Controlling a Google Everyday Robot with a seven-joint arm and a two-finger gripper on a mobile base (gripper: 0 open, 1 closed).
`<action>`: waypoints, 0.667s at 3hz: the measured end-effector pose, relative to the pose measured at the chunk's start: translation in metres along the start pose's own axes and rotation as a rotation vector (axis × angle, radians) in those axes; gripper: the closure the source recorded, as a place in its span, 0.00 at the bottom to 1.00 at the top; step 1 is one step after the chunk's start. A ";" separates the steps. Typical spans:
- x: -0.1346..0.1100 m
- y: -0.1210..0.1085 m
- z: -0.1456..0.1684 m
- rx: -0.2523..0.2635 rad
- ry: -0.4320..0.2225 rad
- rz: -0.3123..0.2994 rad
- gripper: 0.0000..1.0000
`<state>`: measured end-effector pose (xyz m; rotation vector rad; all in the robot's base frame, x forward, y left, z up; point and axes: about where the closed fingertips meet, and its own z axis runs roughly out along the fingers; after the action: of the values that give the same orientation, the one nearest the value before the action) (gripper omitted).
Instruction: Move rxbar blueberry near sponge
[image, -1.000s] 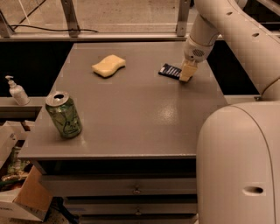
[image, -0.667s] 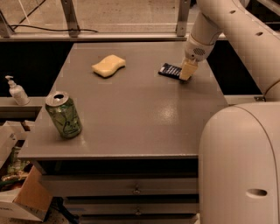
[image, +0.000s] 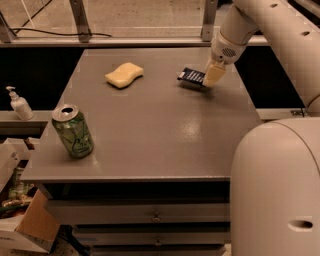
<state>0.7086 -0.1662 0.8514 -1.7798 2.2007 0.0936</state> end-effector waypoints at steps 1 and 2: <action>-0.021 0.003 -0.017 0.007 -0.064 -0.026 1.00; -0.045 0.007 -0.027 0.010 -0.104 -0.066 1.00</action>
Offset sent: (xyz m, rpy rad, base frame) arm -0.0134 0.0572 0.0617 0.1139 -0.0645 0.1280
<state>0.7046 -0.1289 0.8883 -1.7983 2.0653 0.1565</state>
